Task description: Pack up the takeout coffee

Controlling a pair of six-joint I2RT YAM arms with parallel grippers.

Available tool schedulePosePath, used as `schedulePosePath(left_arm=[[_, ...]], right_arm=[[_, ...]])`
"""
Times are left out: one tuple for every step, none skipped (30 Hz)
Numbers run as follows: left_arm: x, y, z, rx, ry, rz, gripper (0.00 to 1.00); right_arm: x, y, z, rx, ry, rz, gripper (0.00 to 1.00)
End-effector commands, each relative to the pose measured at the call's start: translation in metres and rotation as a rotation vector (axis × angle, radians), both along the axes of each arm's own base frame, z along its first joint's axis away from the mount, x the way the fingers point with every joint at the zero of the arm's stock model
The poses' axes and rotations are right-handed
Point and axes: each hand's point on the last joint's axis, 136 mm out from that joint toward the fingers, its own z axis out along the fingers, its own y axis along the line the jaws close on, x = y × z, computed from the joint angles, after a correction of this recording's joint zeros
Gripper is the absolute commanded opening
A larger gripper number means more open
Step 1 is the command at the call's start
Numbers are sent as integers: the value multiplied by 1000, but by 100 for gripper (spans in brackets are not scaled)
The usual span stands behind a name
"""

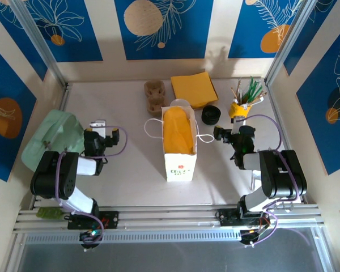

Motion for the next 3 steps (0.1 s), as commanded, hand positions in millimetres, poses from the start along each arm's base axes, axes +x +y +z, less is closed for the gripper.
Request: schedulePosePath(left_arm=[[2,-3,4,2,-17,-22,99],[1,-3,4,1,-16,-23,100],[2,-3,5,1,-18,-22,99]], right_arm=[[7,2,10,3,-33,13,99],[6,2,11,2,-37,14,99],[5,2,11,3,-39,14,99]])
